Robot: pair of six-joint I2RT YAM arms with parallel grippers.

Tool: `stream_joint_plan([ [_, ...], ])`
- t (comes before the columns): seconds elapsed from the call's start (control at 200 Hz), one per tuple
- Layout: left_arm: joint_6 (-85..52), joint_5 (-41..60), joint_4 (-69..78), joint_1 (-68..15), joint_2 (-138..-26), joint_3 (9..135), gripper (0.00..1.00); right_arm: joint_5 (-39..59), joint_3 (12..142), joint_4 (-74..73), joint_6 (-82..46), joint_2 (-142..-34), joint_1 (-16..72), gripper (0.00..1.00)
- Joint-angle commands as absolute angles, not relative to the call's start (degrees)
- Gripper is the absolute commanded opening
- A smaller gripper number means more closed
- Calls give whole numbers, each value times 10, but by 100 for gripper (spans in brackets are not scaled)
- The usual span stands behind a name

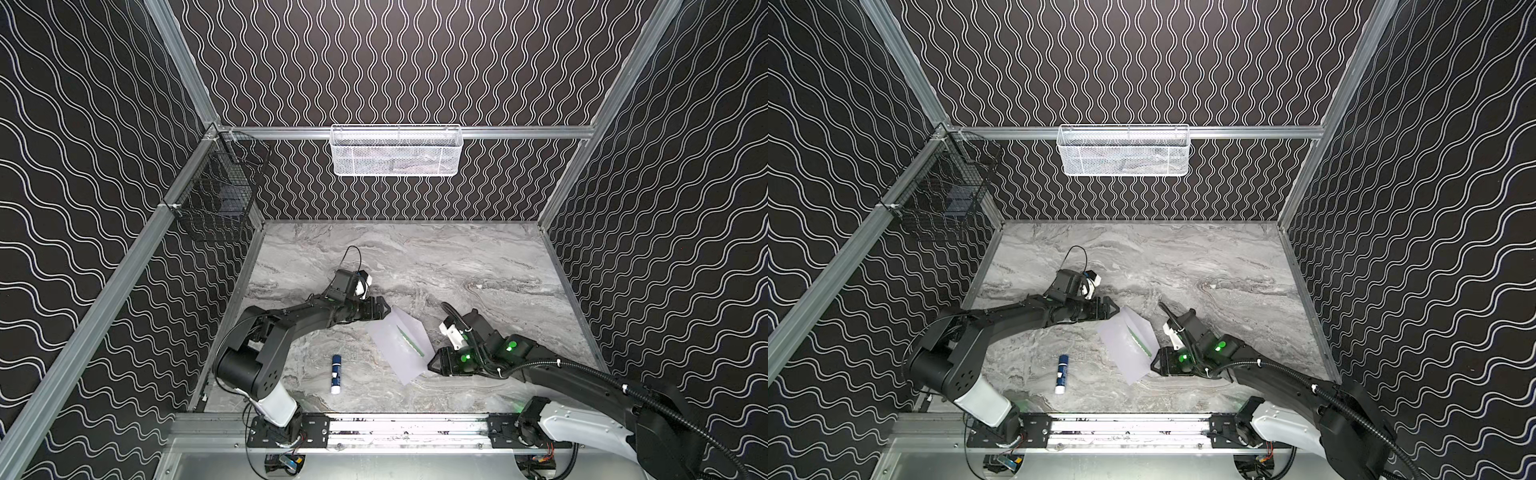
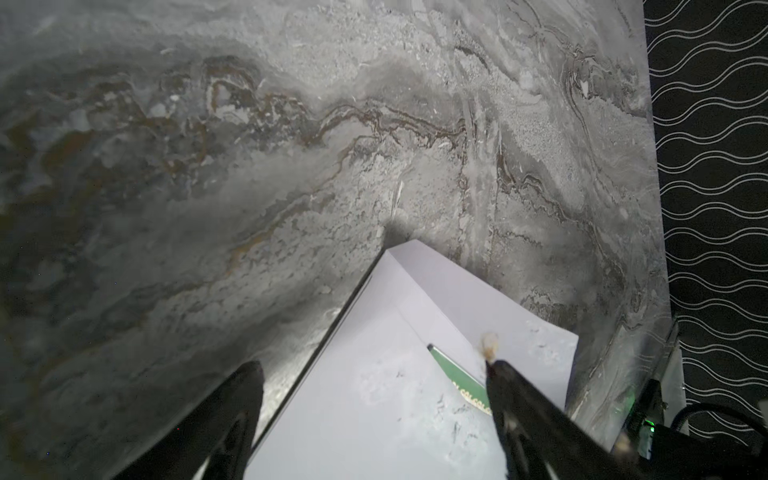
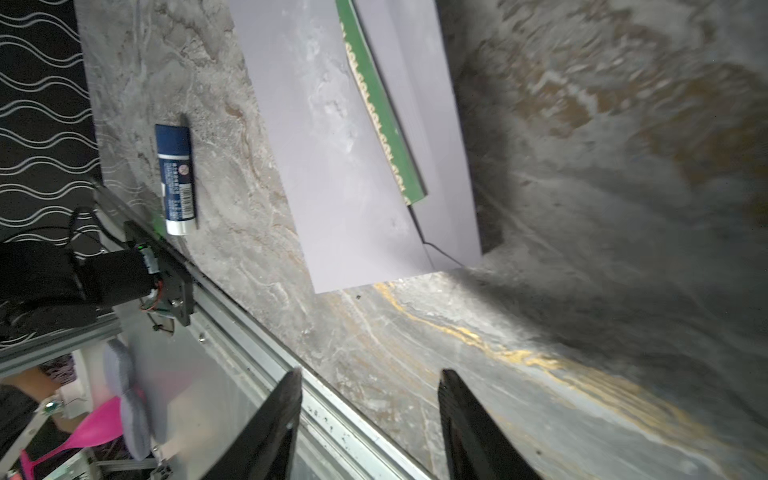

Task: Place the letter into the envelope and seal it

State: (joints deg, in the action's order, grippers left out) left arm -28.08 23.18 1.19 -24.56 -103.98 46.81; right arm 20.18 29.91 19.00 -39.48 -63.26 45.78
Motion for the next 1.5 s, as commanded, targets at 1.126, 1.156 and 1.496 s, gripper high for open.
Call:
stream_joint_plan([
  [1.126, -408, 289, 170, -378, -955, 262, 86, 118, 408, 172, -221, -846, 336, 58],
  [1.156, -409, 293, 172, -378, -961, 262, 86, 115, 414, 170, -210, -852, 336, 58],
  [1.496, -407, 287, 166, -381, -944, 251, 87, 102, 445, 158, -186, -891, 333, 59],
])
